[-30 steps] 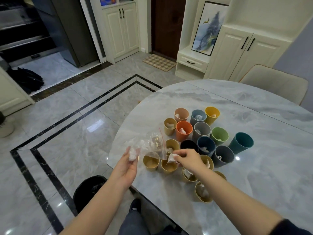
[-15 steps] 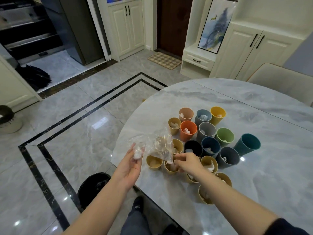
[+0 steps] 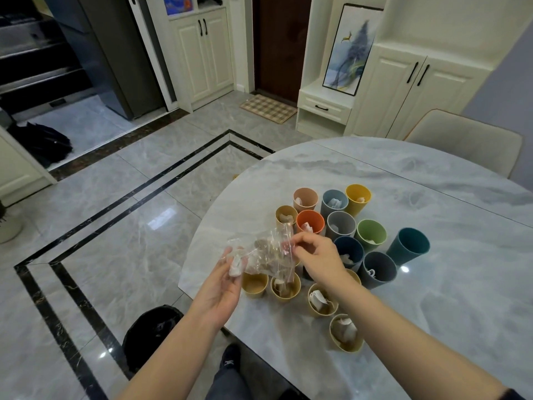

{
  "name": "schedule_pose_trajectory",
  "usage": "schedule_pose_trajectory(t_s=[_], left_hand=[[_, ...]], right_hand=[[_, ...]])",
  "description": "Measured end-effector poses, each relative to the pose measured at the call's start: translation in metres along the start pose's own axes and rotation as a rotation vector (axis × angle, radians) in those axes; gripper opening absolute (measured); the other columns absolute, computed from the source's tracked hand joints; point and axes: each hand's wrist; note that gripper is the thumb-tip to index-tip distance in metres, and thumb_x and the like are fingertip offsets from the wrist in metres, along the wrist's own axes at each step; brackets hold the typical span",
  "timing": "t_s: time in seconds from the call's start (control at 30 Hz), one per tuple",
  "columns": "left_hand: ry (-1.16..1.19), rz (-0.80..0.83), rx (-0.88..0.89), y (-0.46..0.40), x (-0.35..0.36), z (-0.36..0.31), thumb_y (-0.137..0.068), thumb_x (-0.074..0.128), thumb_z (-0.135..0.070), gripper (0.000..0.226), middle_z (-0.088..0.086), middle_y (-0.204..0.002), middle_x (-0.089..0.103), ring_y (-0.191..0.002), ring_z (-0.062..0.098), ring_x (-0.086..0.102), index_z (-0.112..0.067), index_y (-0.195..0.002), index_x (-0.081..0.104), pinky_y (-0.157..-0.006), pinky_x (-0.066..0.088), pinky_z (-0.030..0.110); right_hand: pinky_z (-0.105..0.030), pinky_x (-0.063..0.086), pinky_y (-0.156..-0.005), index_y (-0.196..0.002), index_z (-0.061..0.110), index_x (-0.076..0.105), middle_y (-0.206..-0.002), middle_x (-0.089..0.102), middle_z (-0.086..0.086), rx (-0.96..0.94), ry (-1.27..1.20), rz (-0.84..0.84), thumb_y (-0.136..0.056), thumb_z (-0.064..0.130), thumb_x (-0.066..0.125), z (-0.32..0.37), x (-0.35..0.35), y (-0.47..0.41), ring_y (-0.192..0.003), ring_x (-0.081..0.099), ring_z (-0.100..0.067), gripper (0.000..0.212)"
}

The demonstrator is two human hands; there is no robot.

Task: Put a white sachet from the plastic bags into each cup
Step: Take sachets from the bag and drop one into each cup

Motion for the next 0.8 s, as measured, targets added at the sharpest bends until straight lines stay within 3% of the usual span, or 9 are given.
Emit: schedule_pose_trajectory(t_s=[0.07, 0.17, 0.27, 0.37, 0.43, 0.5, 0.6, 0.7, 0.8], left_hand=[[-0.044, 0.006, -0.023, -0.004, -0.001, 0.001, -0.097, 0.05, 0.003, 0.041, 0.021, -0.133, 0.063, -0.119, 0.025, 0.062, -0.003, -0.136, 0.057, -0.087, 0.059, 0.033], [-0.061, 0.084, -0.073, -0.003, -0.001, 0.005, -0.084, 0.045, 0.007, 0.052, 0.016, -0.114, 0.069, -0.086, 0.016, 0.064, -0.002, -0.134, 0.058, -0.077, 0.061, 0.024], [-0.197, 0.178, -0.052, 0.005, 0.005, 0.01, -0.077, 0.039, 0.013, 0.049, 0.015, -0.105, 0.072, -0.08, 0.02, 0.074, 0.0, -0.117, 0.065, -0.063, 0.061, 0.025], [-0.404, 0.168, 0.038, 0.008, 0.008, 0.018, -0.076, 0.05, 0.018, 0.038, 0.015, -0.096, 0.075, -0.082, 0.018, 0.074, 0.0, -0.101, 0.071, -0.065, 0.061, 0.024], [-0.462, 0.109, 0.093, 0.007, 0.004, 0.022, -0.088, 0.05, 0.019, 0.028, 0.014, -0.088, 0.075, -0.076, 0.018, 0.074, 0.001, -0.095, 0.07, -0.062, 0.06, 0.022], [-0.497, 0.066, 0.122, 0.007, 0.001, 0.025, -0.093, 0.051, 0.015, 0.022, 0.014, -0.088, 0.074, -0.079, 0.019, 0.072, 0.001, -0.097, 0.068, -0.063, 0.061, 0.022], [-0.569, 0.049, 0.147, 0.004, -0.005, 0.025, -0.092, 0.059, 0.009, 0.013, 0.016, -0.088, 0.072, -0.076, 0.02, 0.071, 0.002, -0.097, 0.069, -0.067, 0.062, 0.025], [-0.656, 0.034, 0.146, 0.005, -0.005, 0.023, -0.087, 0.069, 0.002, 0.019, 0.013, -0.089, 0.074, -0.077, 0.02, 0.07, -0.001, -0.106, 0.069, -0.069, 0.058, 0.031], [-0.67, 0.037, 0.105, 0.007, -0.003, 0.014, -0.089, 0.07, -0.007, 0.014, 0.011, -0.088, 0.074, -0.077, 0.021, 0.068, -0.004, -0.102, 0.072, -0.073, 0.054, 0.033]], right_hand=[[-0.031, 0.06, -0.087, -0.107, 0.023, 0.076, -0.106, 0.077, 0.004, 0.105, -0.204, 0.152, -0.097, 0.004, 0.057, 0.004, -0.001, 0.001, -0.099, 0.073, -0.013, 0.028], [-0.04, 0.063, -0.08, -0.123, 0.015, 0.068, -0.102, 0.078, -0.01, 0.199, -0.366, 0.319, -0.097, 0.006, 0.059, 0.011, -0.005, 0.001, -0.093, 0.076, -0.025, 0.03], [-0.025, 0.062, -0.071, -0.129, 0.014, 0.063, -0.096, 0.078, -0.003, 0.177, -0.246, 0.349, -0.091, 0.002, 0.066, 0.01, -0.002, -0.003, -0.087, 0.076, -0.016, 0.04], [-0.034, 0.053, -0.101, -0.135, 0.02, 0.062, -0.128, 0.068, 0.002, -0.008, 0.091, 0.322, -0.083, 0.018, 0.08, 0.002, 0.002, -0.008, -0.12, 0.064, -0.016, 0.055], [-0.028, 0.048, -0.106, -0.135, 0.021, 0.062, -0.131, 0.066, 0.006, -0.061, 0.2, 0.342, -0.081, 0.028, 0.081, 0.003, 0.006, -0.008, -0.124, 0.06, -0.011, 0.058], [-0.011, 0.045, -0.098, -0.137, 0.02, 0.061, -0.132, 0.063, 0.009, -0.062, 0.246, 0.368, -0.08, 0.03, 0.082, 0.006, 0.012, -0.008, -0.124, 0.056, -0.006, 0.061], [-0.002, 0.043, -0.086, -0.134, 0.021, 0.063, -0.128, 0.067, 0.006, -0.083, 0.271, 0.376, -0.079, 0.027, 0.083, 0.003, 0.018, -0.011, -0.122, 0.059, -0.007, 0.059], [-0.003, 0.043, -0.084, -0.132, 0.023, 0.064, -0.127, 0.068, 0.004, -0.112, 0.352, 0.35, -0.084, 0.016, 0.078, 0.005, 0.022, -0.013, -0.117, 0.062, -0.009, 0.051], [-0.02, 0.053, -0.096, -0.122, 0.029, 0.071, -0.119, 0.072, 0.011, -0.089, 0.335, 0.304, -0.08, 0.034, 0.08, 0.011, 0.026, -0.015, -0.11, 0.065, -0.005, 0.043]])
Point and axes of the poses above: each hand's wrist, its own y-axis away from the middle knuckle, its own x-axis out of the palm, z = x × y
